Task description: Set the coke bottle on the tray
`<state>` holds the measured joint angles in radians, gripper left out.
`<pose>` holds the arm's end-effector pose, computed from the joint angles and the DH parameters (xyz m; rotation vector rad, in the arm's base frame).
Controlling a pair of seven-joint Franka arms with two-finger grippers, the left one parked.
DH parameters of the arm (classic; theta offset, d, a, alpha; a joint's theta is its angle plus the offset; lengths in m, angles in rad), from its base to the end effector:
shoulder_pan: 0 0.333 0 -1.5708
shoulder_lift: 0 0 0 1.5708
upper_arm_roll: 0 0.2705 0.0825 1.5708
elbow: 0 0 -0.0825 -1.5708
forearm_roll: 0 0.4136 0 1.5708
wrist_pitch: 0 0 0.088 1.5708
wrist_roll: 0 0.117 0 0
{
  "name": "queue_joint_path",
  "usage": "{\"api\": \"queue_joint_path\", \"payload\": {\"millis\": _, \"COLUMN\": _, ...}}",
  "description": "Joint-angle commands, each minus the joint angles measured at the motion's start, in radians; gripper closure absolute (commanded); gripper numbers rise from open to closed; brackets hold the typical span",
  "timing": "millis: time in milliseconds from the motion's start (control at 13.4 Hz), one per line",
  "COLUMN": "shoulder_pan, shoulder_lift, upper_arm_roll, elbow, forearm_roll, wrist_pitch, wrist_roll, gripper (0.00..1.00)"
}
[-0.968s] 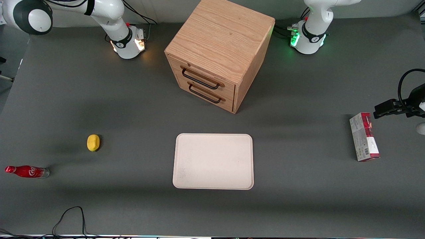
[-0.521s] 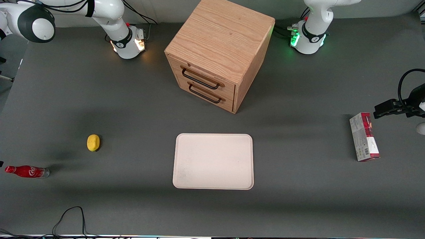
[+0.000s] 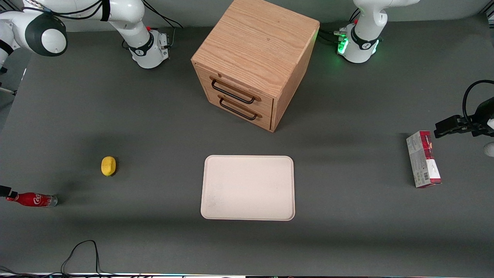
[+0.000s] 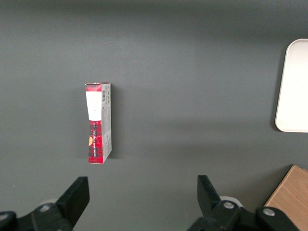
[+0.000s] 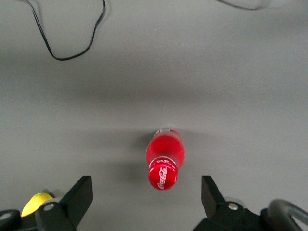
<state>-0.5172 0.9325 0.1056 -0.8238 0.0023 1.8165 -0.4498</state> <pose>0.7041 -0.3426 0.3234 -3.0873 0.0116 -0.1460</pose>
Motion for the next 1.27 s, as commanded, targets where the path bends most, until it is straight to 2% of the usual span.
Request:
{"api": "queue_joint_path", "payload": {"millis": 0, "shoulder_pan": 0.003, "shoulder_lift": 0.046, "upper_arm_roll": -0.001, "elbow": 0.032, "forearm_roll": 0.001, "wrist_pitch": 0.023, "wrist_roll": -0.024, "gripper": 0.0}}
{"api": "queue_joint_path", "payload": {"millis": 745, "shoulder_pan": 0.008, "shoulder_lift": 0.08, "upper_arm_roll": -0.003, "elbow": 0.025, "forearm_roll": 0.001, "wrist_pitch": 0.066, "wrist_roll": -0.035, "gripper": 0.0}}
{"api": "queue_joint_path", "payload": {"millis": 1191, "shoulder_pan": 0.008, "shoulder_lift": 0.08, "upper_arm_roll": -0.004, "elbow": 0.017, "forearm_roll": -0.025, "wrist_pitch": 0.061, "wrist_roll": -0.035, "gripper": 0.0}}
